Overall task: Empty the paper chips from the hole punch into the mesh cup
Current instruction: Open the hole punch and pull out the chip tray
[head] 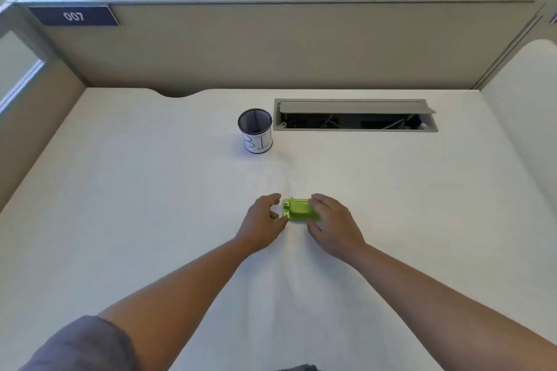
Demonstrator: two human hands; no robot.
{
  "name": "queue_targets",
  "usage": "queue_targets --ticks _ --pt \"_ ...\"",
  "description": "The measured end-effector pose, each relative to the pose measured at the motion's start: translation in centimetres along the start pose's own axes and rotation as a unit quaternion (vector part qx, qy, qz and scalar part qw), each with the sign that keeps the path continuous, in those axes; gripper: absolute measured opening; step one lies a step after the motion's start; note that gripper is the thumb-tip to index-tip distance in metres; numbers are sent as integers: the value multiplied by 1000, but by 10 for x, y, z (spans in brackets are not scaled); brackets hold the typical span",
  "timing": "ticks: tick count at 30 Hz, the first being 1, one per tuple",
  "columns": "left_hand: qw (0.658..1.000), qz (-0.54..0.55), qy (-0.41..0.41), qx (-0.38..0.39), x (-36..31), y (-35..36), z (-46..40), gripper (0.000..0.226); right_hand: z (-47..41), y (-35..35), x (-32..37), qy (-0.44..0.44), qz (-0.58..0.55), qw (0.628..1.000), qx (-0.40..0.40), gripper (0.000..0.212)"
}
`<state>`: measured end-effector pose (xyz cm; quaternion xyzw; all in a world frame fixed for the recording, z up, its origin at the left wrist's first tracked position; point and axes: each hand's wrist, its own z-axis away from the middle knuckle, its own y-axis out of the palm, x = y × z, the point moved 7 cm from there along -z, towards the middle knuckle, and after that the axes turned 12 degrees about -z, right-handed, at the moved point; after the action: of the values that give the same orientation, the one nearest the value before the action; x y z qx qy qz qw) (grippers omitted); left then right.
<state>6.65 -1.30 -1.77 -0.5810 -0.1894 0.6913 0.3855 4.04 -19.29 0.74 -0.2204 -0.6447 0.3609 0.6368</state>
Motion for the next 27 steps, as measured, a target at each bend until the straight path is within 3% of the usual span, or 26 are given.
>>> queue_targets --ticks 11,20,27 --pt "998 21 -62 16 17 13 -7 51 -19 12 0 35 -1 998 53 40" --pt "1000 10 -22 2 15 16 -9 40 -32 15 0 64 6 995 73 28" --pt "1000 -12 5 0 12 16 -10 35 -36 20 -6 127 -51 988 67 37"
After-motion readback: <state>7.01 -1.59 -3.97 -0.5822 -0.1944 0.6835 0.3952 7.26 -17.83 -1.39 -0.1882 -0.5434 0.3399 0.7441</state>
